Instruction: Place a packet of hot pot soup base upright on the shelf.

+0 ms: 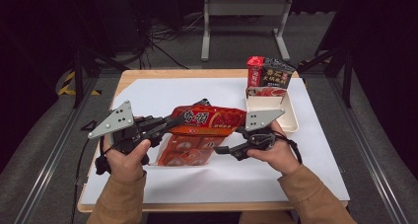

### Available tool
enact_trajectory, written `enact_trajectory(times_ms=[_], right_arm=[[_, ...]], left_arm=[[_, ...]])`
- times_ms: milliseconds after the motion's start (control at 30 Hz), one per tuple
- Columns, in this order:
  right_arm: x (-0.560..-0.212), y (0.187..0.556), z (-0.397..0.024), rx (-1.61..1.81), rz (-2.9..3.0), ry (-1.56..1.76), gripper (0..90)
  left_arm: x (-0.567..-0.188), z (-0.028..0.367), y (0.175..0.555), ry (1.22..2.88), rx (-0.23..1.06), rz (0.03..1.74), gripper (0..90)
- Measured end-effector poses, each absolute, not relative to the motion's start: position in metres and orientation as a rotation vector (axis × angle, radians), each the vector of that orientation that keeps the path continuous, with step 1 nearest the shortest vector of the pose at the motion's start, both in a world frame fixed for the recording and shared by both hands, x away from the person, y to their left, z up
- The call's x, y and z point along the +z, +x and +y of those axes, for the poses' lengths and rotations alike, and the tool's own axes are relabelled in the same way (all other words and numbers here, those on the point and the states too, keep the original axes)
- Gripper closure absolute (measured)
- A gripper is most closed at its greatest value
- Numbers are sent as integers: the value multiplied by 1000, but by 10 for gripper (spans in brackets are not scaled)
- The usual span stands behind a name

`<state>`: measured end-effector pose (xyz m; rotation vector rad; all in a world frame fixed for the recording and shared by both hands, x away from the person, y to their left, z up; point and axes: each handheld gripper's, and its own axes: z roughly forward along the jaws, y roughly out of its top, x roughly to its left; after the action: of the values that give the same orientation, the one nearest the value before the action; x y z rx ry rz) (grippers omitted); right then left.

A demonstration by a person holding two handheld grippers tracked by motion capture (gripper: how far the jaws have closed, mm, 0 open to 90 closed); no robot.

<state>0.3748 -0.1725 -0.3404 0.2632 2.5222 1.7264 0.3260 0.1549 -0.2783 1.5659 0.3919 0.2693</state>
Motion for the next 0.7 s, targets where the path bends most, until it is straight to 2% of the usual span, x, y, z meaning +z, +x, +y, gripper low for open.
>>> enact_trajectory(times_ms=[267, 367, 533, 700], right_arm=[[-341, 370, -164, 1745, 2547, 210, 534], [-342, 370, -161, 1730, 2558, 195, 628], [-338, 368, -160, 1711, 2559, 153, 696], [-332, 367, -162, 1684, 2564, 129, 705]], left_arm=[[-280, 155, 327, 1562, 262, 401, 900], [-279, 155, 327, 1559, 268, 397, 900], [-280, 158, 327, 1550, 258, 405, 900], [-280, 159, 329, 1543, 248, 405, 900]])
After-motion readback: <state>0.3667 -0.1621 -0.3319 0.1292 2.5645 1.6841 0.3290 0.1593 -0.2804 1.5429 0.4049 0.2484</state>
